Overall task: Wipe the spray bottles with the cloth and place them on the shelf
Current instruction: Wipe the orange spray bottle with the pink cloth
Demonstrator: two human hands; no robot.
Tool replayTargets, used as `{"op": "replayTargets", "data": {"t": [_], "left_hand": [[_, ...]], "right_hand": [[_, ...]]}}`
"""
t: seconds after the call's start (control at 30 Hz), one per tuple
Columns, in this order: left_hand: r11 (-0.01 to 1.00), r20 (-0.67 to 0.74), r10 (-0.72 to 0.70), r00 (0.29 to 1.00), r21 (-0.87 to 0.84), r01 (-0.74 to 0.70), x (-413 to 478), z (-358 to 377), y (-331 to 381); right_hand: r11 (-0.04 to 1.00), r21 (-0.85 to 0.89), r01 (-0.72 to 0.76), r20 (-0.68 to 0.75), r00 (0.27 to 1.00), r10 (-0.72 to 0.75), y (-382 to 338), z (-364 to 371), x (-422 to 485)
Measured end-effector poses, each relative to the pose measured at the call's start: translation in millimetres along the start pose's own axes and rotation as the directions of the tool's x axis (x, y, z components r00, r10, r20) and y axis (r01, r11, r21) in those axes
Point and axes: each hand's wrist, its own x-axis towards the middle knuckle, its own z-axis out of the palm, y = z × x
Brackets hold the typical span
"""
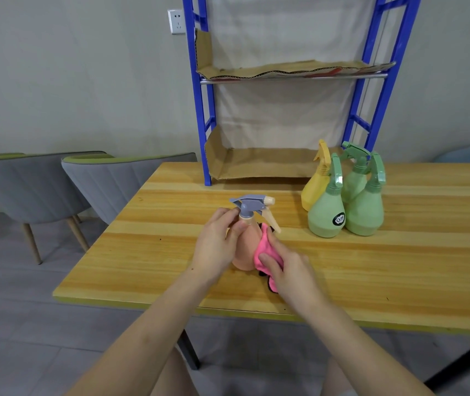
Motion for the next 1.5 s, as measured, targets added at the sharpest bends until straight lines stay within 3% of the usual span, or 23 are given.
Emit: {"op": "replayTargets", "data": {"t": [0.1,0.33,0.5,0.63,0.8,0.93,1.17,1.3,1.5], "left_hand": [[0.998,0.008,-0.034,0.999,-0.050,0.035,-2,-3,3],[0.995,0.077,-0.038,0.996,-0.091,0.045,-4,-3,0],[0.998,0.032,-0.044,0.999,-0.039,0.045,-4,-1,-3],[0.990,0.028,-0.077,0.997,-0.120,0.079,-4,0,-4],[0.952,0.103,-0.065,0.993,-0.291,0.092,-9,1,1],[0.947,0.092,-0.056,0.994,-0.312,0.082,-8,5,-4],[0.961,0.078,-0.084,0.993,-0.257,0.102,-5,4,-11],[0.945,0.042,-0.117,0.992,-0.301,0.125,-7,3,-9],[0.914,0.058,-0.130,0.990,-0.379,0.142,-8,3,-12]], "right_hand": [[1.000,-0.005,0.004,0.011,1.000,-0.004,1,-2,2],[0.964,0.265,0.031,-0.116,0.993,0.000,-15,6,17],[0.990,0.144,-0.011,-0.038,0.999,0.017,7,2,4],[0.999,0.031,-0.026,0.034,0.999,0.025,9,-5,5],[0.980,0.200,0.020,-0.004,1.000,-0.020,-6,-13,19],[0.964,0.263,0.051,-0.036,0.998,-0.043,-11,-11,23],[0.995,0.096,-0.030,-0.020,0.999,0.032,20,-3,6],[0.987,0.154,-0.043,-0.032,0.998,0.048,14,-3,4],[0.960,0.276,0.057,-0.111,0.993,-0.027,-18,1,25]]}}
